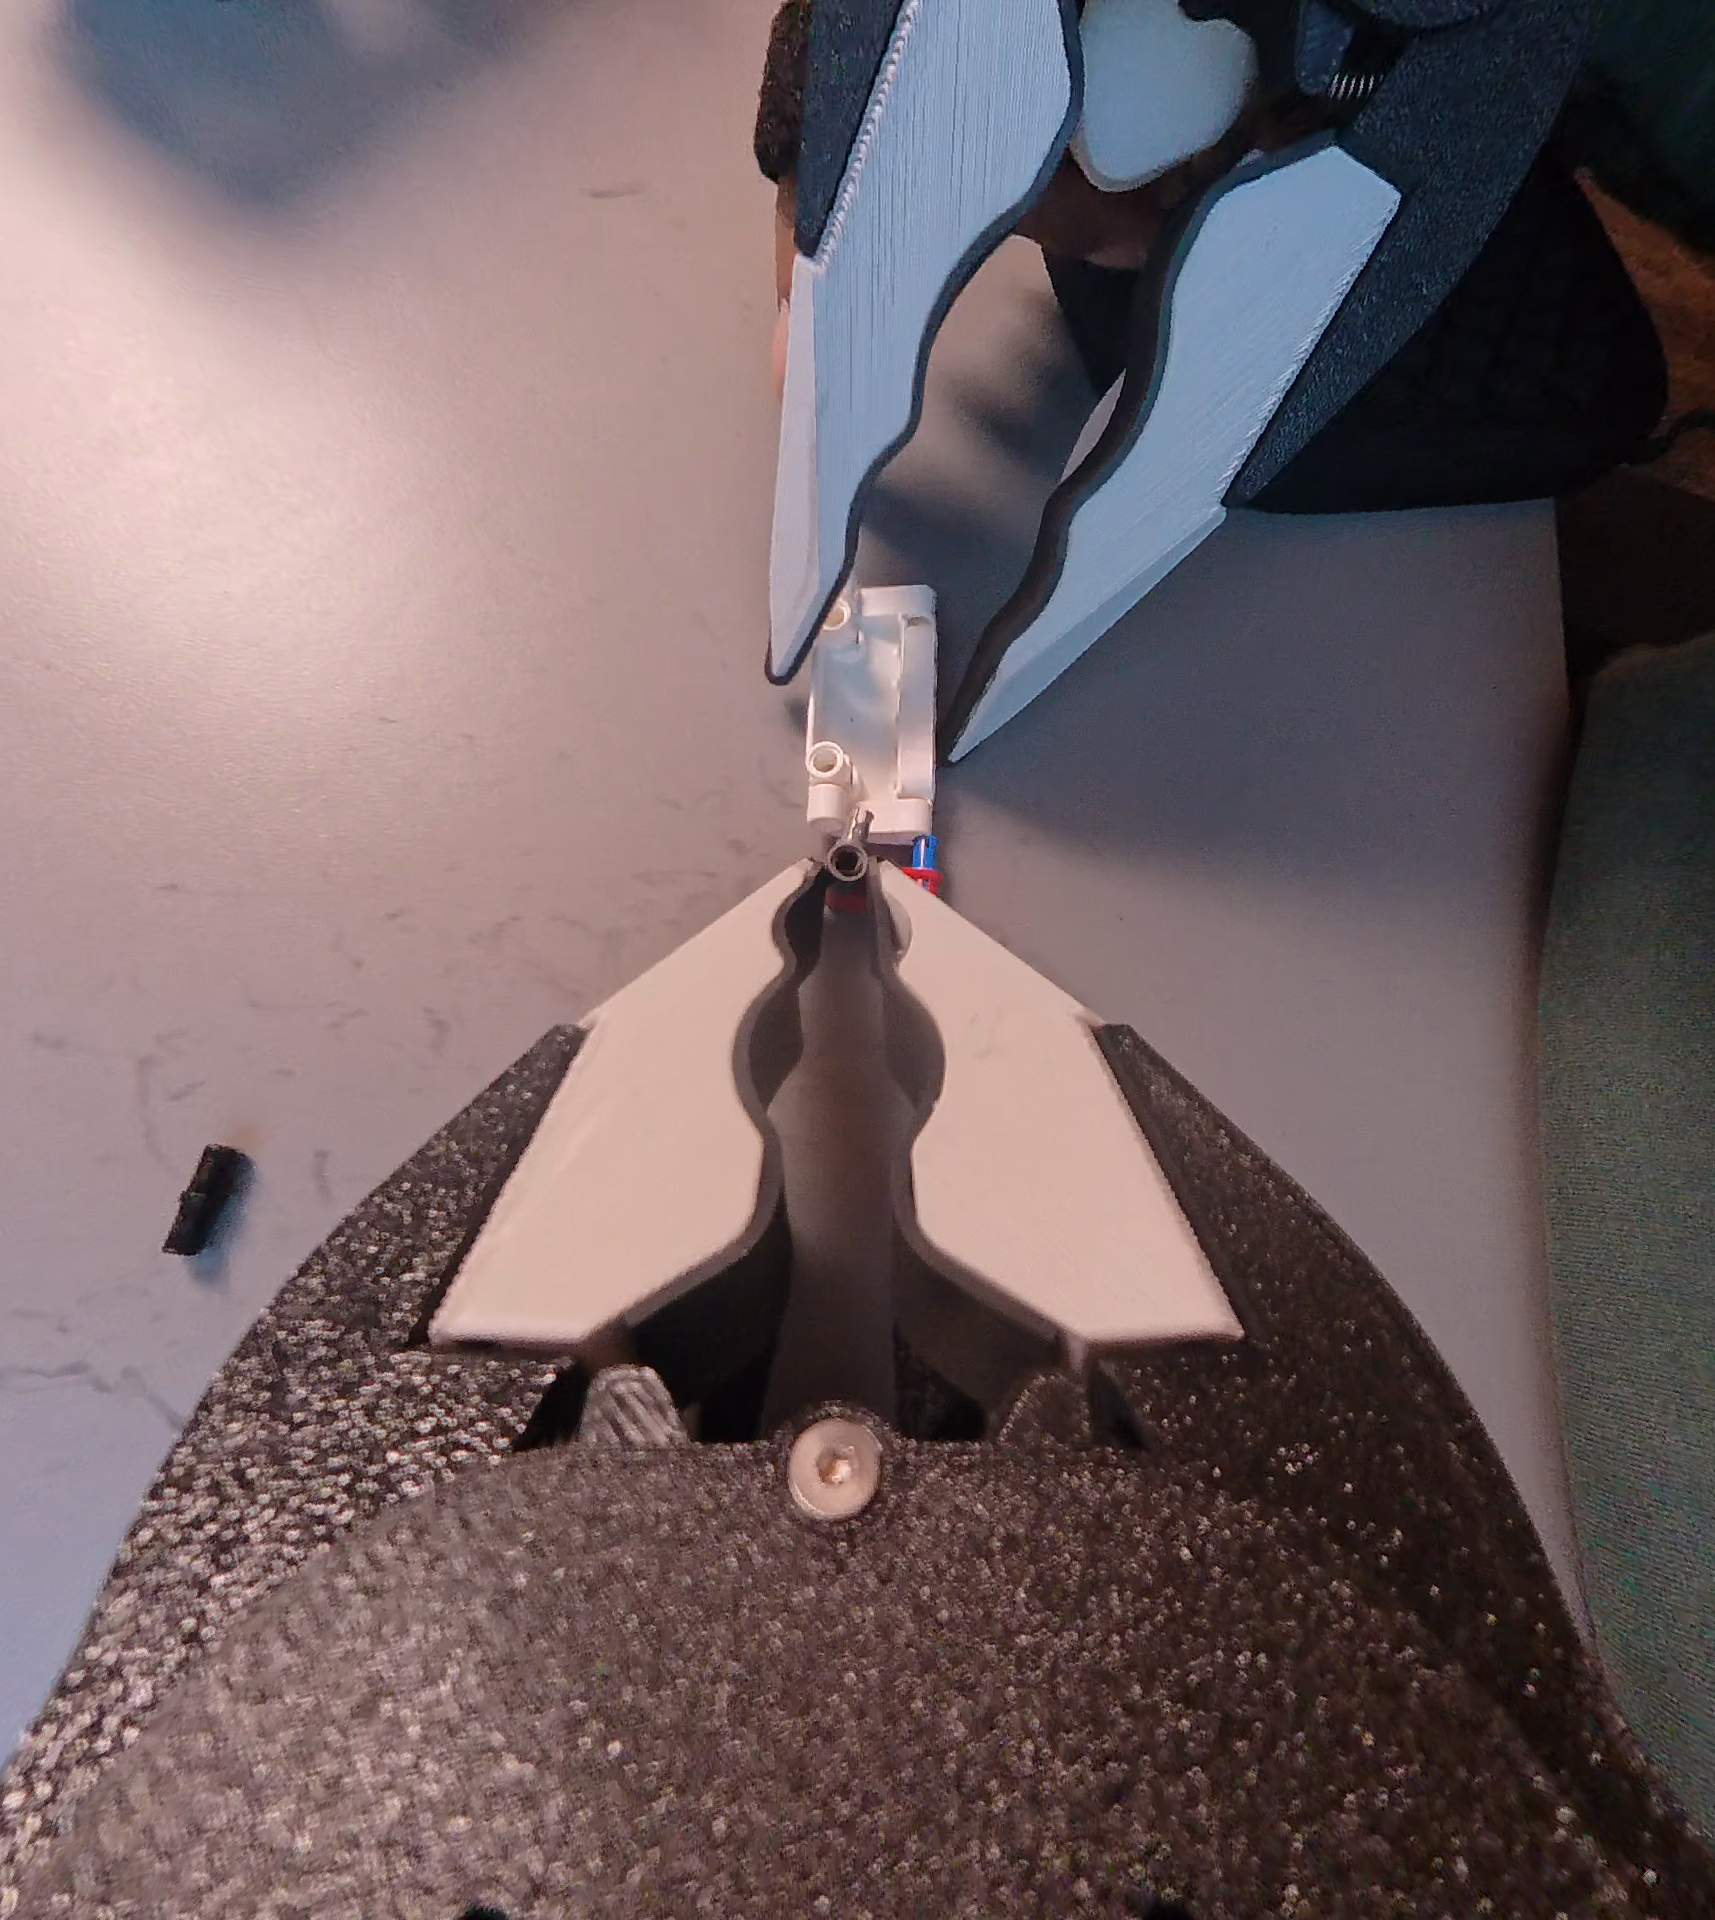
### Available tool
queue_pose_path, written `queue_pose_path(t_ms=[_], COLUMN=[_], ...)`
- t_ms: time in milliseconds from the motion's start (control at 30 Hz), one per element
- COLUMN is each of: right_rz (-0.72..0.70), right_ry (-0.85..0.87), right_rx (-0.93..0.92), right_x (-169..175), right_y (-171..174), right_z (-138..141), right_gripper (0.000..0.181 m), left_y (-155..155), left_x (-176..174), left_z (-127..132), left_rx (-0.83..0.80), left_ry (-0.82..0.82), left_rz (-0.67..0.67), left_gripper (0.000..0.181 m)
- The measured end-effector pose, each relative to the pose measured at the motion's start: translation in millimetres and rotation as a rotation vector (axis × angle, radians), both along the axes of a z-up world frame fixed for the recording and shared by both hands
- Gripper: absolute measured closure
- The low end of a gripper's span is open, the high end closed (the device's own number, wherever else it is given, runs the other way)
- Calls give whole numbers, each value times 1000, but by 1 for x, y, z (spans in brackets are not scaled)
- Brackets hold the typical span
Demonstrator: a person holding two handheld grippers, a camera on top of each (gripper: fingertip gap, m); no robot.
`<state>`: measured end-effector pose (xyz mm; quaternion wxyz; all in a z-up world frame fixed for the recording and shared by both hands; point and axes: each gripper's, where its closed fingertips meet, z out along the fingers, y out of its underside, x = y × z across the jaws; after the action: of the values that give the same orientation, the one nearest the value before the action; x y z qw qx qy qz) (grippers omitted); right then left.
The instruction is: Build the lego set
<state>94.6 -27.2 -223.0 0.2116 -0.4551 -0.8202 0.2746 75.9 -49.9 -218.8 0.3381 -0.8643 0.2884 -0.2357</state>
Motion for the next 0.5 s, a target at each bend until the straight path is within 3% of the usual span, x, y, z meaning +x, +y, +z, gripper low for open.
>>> queue_pose_path(t_ms=[133,300,500], right_rz=[26,76,189], right_ry=[7,66,45], right_rx=[-17,-50,23], right_x=[1,-9,-21], right_y=[0,-2,-20], right_z=[6,22,9], right_gripper=[140,150,164], left_y=[-2,-3,-6], left_x=[0,0,4], left_z=[-1,3,0], left_rx=[17,47,34], left_ry=[23,22,26], left_rz=[-18,-27,-51], left_gripper=[172,164,170])
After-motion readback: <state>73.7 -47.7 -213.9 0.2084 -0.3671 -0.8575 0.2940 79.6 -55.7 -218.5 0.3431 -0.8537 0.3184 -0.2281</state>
